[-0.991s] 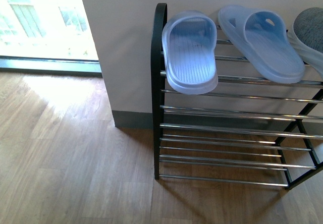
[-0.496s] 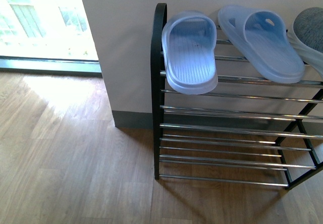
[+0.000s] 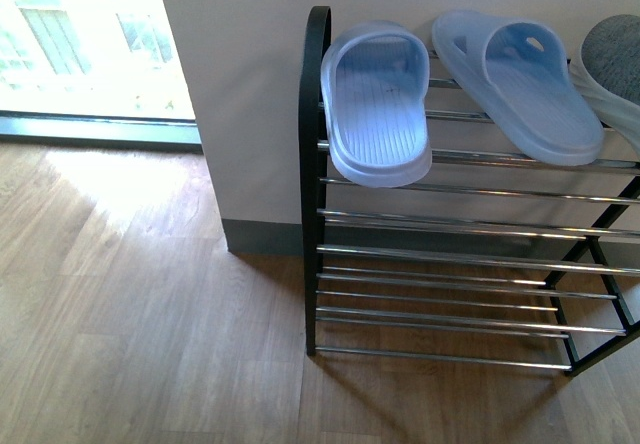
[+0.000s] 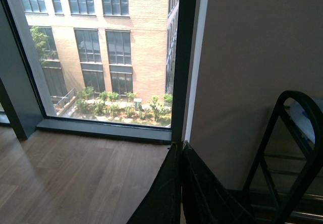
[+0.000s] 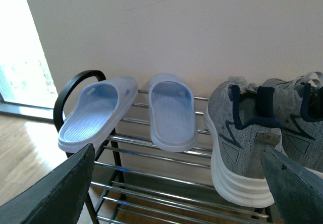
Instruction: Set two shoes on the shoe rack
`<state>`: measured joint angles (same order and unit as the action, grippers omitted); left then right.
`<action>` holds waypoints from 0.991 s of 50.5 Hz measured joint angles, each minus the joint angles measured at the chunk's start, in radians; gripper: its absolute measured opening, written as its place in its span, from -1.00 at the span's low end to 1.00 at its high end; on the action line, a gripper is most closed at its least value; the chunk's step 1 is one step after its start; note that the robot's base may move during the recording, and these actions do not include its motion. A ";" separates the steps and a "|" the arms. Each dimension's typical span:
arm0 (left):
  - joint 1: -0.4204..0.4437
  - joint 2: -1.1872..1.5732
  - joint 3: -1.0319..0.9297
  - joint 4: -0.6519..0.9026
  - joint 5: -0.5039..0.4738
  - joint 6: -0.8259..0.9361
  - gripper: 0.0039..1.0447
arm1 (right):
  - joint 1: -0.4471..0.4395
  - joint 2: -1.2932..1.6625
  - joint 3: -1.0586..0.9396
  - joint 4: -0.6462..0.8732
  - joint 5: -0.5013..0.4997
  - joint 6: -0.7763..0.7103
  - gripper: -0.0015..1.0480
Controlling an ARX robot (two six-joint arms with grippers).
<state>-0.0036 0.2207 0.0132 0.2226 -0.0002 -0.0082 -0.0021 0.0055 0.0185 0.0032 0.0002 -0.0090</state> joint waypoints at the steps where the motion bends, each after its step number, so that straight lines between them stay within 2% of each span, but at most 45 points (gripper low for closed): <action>1: 0.000 -0.005 0.000 -0.005 0.000 0.000 -0.98 | 0.000 0.000 0.000 0.000 0.000 0.000 0.82; 11: 0.000 -0.050 0.000 -0.051 0.000 0.000 -0.98 | 0.000 0.000 0.000 0.000 0.000 0.000 0.82; 15: 0.000 -0.156 0.000 -0.192 0.000 0.000 -0.98 | 0.000 0.000 0.000 0.000 0.000 0.000 0.82; 17: 0.000 -0.183 0.000 -0.212 0.000 0.000 -0.98 | 0.000 0.000 0.000 0.000 0.000 0.000 0.82; 26: 0.001 -0.204 0.000 -0.223 0.000 0.000 -0.98 | 0.000 0.000 0.000 0.000 0.000 0.001 0.82; 30: 0.001 -0.204 0.000 -0.223 0.000 0.000 -0.63 | 0.000 -0.001 0.000 0.000 0.000 0.001 0.82; 36: 0.001 -0.204 0.000 -0.223 0.000 0.000 -0.25 | 0.000 -0.001 0.000 0.000 0.000 0.001 0.82; 48: 0.001 -0.204 0.000 -0.223 0.000 0.000 0.80 | 0.000 -0.001 0.000 0.000 0.000 0.002 0.82; 50: 0.001 -0.204 0.000 -0.223 0.000 0.002 0.86 | 0.000 0.000 0.000 0.000 0.000 0.002 0.82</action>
<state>-0.0025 0.0166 0.0135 -0.0002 0.0002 -0.0059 -0.0021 0.0051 0.0185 0.0032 0.0002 -0.0074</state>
